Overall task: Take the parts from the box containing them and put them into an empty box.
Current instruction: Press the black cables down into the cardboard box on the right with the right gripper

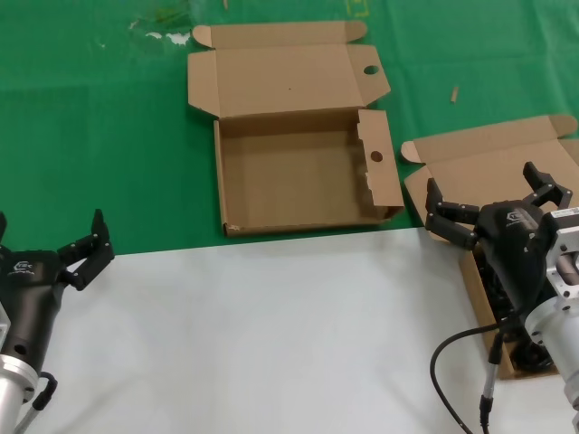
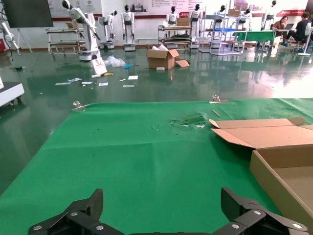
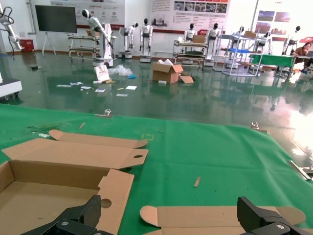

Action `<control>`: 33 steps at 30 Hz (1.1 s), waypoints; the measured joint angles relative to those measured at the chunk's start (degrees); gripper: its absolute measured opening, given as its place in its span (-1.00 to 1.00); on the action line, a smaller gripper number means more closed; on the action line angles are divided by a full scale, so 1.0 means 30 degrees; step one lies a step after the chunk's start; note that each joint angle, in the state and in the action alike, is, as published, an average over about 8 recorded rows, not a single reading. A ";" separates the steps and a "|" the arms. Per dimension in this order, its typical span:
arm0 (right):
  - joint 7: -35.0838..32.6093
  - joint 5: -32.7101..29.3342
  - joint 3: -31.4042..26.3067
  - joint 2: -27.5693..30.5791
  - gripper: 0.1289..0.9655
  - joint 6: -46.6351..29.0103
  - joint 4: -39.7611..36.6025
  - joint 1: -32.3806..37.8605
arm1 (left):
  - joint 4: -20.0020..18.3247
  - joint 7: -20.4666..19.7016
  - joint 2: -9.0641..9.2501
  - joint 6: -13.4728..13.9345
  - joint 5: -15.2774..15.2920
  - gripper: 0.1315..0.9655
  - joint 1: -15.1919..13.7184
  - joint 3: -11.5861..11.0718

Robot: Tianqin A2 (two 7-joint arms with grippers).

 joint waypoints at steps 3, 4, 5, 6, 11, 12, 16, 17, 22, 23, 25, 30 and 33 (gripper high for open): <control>0.0000 0.0000 0.0000 0.0000 1.00 0.0000 0.0000 0.0000 | 0.0000 0.0000 0.0000 0.0000 0.0000 0.67 0.0000 0.0000; 0.0000 0.0000 0.0000 0.0000 1.00 0.0000 0.0000 0.0000 | 0.0000 0.0000 0.0000 0.0000 0.0000 0.67 0.0000 0.0000; 0.0000 0.0000 0.0000 0.0000 1.00 0.0000 0.0000 0.0000 | 0.0000 0.0000 0.0000 0.0000 0.0000 0.67 0.0000 0.0000; 0.0000 0.0000 0.0000 0.0000 1.00 0.0000 0.0000 0.0000 | 0.0000 0.0000 0.0000 0.0000 0.0000 0.67 0.0000 0.0000; 0.0000 0.0000 0.0000 0.0000 1.00 0.0000 0.0000 0.0000 | 0.0000 0.0000 0.0000 0.0000 0.0000 0.46 0.0000 0.0000; 0.0000 0.0000 0.0000 0.0000 1.00 0.0000 0.0000 0.0000 | 0.0000 0.0000 0.0000 0.0000 0.0000 0.41 0.0000 0.0000; 0.0000 0.0000 0.0000 0.0000 1.00 0.0000 0.0000 0.0000 | 0.0000 0.0000 0.0000 0.0000 0.0000 0.26 0.0000 0.0000; 0.0000 0.0000 0.0000 0.0000 1.00 0.0000 0.0000 0.0000 | 0.0000 0.0000 0.0000 0.0000 0.0000 0.20 0.0000 0.0000; -0.0132 -0.0004 0.0428 -0.0204 1.00 -0.0109 -0.0008 -0.0260 | 0.0000 0.0000 0.0000 0.0000 0.0000 -0.13 0.0000 0.0000; -0.0185 -0.0005 0.0572 -0.0281 1.00 -0.0156 -0.0011 -0.0340 | 0.0000 0.0000 0.0000 0.0000 0.0000 -0.20 0.0000 0.0000; -0.0317 0.0000 0.0911 -0.0457 1.00 -0.0279 -0.0017 -0.0509 | 0.0000 0.0000 0.0000 0.0000 0.0000 -0.26 0.0000 0.0000; -0.0611 0.0019 0.1480 -0.0650 1.00 -0.0623 0.0024 -0.0739 | 0.0000 0.0000 0.0000 0.0000 0.0000 -0.51 0.0000 0.0000; -0.0625 0.0005 0.1460 -0.0277 1.00 -0.0746 0.0131 -0.0822 | 0.0000 0.0000 0.0000 0.0000 0.0000 -0.66 0.0000 0.0000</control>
